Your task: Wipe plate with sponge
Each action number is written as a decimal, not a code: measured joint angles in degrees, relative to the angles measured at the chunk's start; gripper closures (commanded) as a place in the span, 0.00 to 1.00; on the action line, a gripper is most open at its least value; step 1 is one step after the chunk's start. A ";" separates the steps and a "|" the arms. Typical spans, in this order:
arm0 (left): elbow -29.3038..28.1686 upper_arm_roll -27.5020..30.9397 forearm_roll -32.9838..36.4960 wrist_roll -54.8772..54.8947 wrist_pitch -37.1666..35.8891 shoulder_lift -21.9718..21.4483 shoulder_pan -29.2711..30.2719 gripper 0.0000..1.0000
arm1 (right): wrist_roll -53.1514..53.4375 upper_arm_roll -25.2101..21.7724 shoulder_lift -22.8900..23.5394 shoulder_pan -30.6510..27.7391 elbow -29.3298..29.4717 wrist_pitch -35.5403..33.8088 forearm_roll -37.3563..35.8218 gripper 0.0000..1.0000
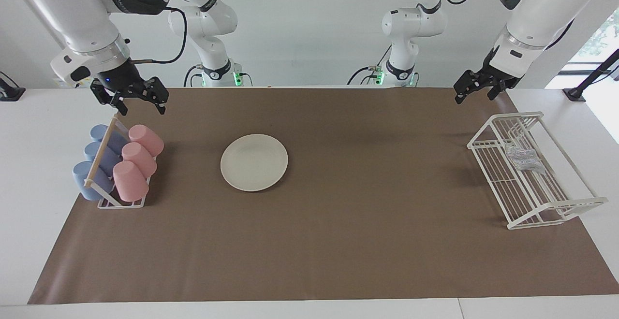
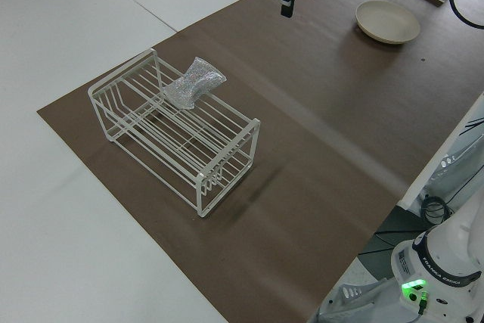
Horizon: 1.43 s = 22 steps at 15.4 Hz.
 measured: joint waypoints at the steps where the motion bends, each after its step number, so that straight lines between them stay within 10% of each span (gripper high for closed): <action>1: 0.00 0.00 0.00 0.00 0.02 0.00 0.00 0.00 | 0.00 0.00 0.00 0.00 0.00 0.00 0.00 0.00; 14: -3.00 -0.02 1.56 -1.94 4.19 -0.67 0.01 0.00 | 0.00 0.00 0.00 0.00 0.00 0.00 0.00 0.00; 22: -8.59 -0.58 34.15 -10.73 12.43 6.55 -3.05 0.00 | 5.95 0.01 0.00 0.02 -0.01 -0.12 0.00 0.00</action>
